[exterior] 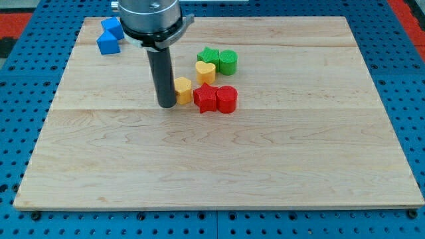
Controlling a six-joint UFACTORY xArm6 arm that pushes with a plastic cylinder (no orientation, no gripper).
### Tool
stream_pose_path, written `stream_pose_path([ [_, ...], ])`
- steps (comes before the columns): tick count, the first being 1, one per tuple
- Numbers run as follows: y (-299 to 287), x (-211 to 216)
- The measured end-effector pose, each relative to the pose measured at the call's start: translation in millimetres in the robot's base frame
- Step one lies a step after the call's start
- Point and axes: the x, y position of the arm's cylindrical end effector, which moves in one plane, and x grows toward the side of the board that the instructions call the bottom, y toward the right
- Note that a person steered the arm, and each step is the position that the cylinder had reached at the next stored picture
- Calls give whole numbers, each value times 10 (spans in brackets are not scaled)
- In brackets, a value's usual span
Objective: Push the hexagon into the red star
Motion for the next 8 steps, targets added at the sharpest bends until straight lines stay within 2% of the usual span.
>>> stream_pose_path([
  [2, -80, -204],
  [3, -195, -69],
  [4, 243, -230],
  [6, 190, -279],
  [7, -565, -272],
  [8, -1521, -581],
])
